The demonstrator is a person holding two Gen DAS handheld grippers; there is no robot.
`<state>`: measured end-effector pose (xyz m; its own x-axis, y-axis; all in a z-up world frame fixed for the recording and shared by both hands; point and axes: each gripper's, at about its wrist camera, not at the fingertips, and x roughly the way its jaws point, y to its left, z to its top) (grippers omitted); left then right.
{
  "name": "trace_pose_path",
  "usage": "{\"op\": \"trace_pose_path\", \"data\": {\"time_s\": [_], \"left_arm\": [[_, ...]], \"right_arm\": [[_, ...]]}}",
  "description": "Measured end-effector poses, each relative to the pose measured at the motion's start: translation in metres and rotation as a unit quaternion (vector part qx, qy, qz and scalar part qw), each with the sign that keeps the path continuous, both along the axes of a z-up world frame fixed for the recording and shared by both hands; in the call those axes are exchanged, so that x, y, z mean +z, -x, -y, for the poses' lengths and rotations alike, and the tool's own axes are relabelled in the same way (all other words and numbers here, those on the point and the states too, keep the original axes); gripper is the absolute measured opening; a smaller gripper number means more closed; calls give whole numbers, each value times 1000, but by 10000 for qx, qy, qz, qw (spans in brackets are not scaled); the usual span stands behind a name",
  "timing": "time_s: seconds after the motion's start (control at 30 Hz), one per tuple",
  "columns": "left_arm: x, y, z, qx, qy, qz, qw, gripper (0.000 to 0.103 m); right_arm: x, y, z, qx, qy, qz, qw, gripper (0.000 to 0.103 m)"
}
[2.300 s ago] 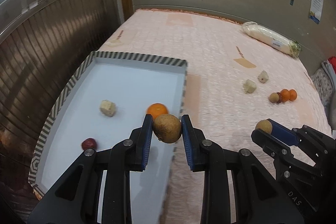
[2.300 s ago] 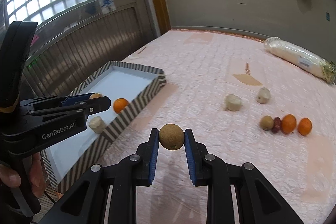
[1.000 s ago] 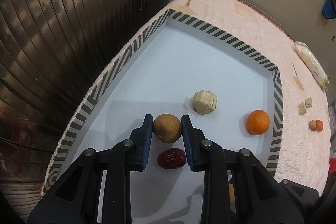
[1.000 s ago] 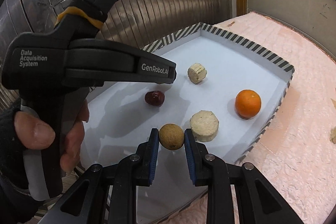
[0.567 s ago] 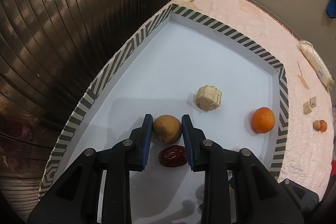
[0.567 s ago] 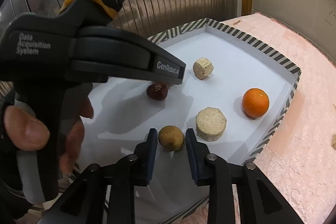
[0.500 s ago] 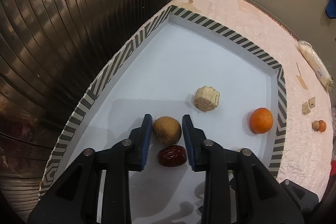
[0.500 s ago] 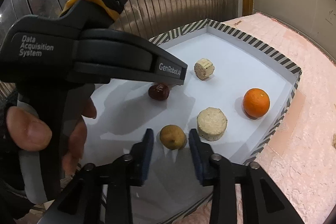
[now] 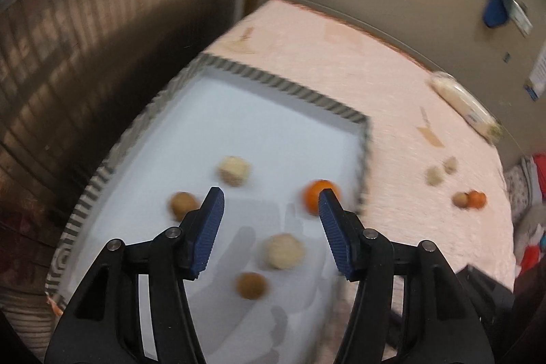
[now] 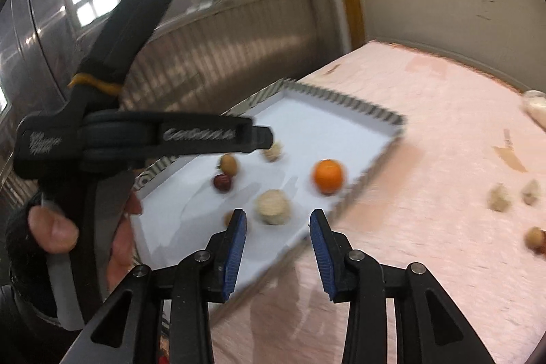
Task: Organize fruits
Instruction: 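Withdraw both grippers from the tray back toward the fruits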
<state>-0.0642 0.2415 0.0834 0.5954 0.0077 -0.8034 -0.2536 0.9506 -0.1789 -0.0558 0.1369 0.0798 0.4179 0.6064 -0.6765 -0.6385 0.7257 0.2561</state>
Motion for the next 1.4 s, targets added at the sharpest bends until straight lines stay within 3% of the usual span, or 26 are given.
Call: {"op": "trace_pose_path", "data": {"time_s": [0.4,0.6,0.9,1.17,1.4], "left_arm": [[-6,-19,120,-1047,-252,-21,9942,58],[-18,-31,171,-1509,-357,-111,9878,58],[-32,-61,205,-1763,-390,-188,9834,58],[-41,-88,219,-1931,-697,-226,9784,58],[-55,-123,217,-1849,-597,-380,9802,58]], "right_arm": [[-3,-25,133,-1455,230,-24,9891,39],[-4,-26,185,-1830,437,-14,9821,39],[-15,-38,248,-2303,618,-210,9709,39],[-23,-54,254,-2406,696,-304,9677,39],[-21,-59,260,-2435,686,-276,9671,39]]}}
